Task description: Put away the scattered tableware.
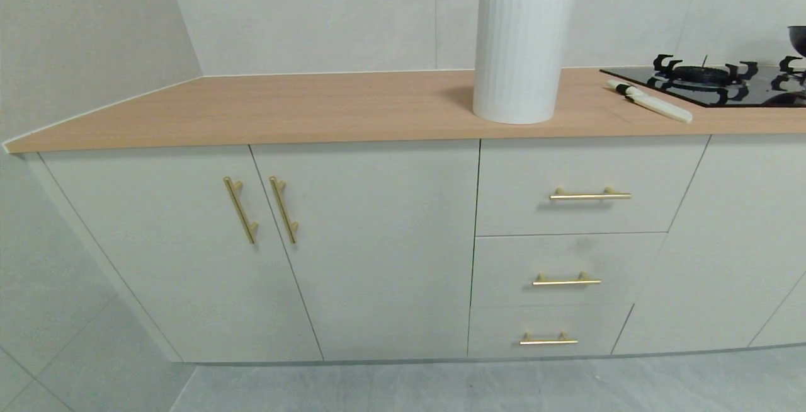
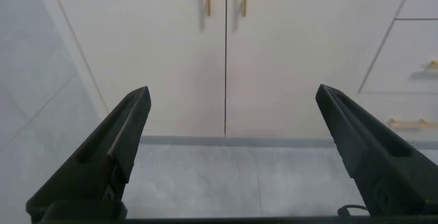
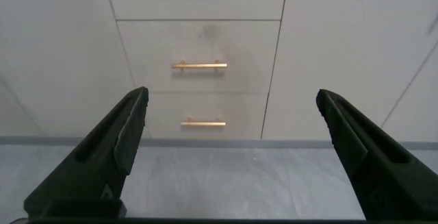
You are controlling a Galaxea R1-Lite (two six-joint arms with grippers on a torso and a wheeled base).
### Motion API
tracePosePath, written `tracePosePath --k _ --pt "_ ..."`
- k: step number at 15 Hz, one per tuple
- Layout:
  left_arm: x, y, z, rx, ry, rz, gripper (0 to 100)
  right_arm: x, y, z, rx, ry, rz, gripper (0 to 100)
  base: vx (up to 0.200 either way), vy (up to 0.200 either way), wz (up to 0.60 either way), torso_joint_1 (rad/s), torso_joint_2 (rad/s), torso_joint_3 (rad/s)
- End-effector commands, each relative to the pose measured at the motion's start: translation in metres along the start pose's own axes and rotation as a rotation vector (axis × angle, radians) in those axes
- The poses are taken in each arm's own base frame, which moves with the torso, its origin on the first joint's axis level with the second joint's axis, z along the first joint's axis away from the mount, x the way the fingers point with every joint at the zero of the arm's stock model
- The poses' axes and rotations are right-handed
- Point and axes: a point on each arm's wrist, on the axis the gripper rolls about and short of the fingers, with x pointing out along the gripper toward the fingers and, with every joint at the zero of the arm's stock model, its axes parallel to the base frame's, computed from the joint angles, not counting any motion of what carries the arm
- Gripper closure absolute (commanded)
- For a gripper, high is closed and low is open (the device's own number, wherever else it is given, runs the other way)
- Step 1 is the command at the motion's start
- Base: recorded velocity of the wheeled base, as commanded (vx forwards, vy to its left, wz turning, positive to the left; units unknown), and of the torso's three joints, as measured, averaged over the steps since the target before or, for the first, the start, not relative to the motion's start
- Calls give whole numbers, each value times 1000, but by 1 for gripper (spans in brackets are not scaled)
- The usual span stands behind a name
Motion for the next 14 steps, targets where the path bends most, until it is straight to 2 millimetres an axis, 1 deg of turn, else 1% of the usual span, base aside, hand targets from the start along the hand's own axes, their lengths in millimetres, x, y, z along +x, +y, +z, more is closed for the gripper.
tracePosePath --k 1,12,14 --pt "0 0 0 -1 0 1 0 0 0 0 0 3 1 0 200 0 0 2 2 7" --pt "0 0 0 1 0 1 0 0 0 0 0 1 1 0 200 0 0 4 3 2" --pt "0 0 0 1 0 1 0 0 0 0 0 1 1 0 0 0 0 0 0 0"
